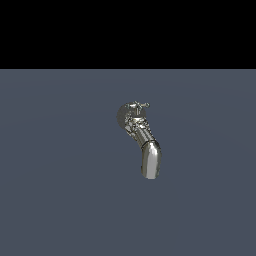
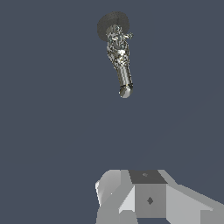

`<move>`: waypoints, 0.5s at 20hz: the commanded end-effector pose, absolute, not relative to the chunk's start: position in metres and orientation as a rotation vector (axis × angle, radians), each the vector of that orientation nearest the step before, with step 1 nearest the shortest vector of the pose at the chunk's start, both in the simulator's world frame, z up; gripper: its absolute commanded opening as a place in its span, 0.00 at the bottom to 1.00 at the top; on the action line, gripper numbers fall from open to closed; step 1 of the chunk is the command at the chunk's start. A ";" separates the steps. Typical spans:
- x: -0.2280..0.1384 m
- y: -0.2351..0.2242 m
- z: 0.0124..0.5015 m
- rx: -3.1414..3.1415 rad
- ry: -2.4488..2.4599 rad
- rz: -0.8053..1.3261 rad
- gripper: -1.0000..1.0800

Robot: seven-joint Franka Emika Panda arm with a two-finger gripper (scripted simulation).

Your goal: Turn on the faucet by rotating a designated handle.

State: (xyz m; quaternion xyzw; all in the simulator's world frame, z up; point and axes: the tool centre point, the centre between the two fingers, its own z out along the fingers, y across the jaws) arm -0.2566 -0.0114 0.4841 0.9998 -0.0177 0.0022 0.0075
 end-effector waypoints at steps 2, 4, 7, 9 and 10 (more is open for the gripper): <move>-0.254 -0.006 0.450 3.116 -0.013 -0.139 0.46; -0.249 -0.020 0.407 3.098 -0.027 -0.258 0.46; -0.223 0.003 0.370 3.118 0.058 -0.274 0.56; -0.206 0.004 0.349 3.096 0.152 -0.283 0.65; -0.202 -0.003 0.332 3.117 0.102 -0.318 0.66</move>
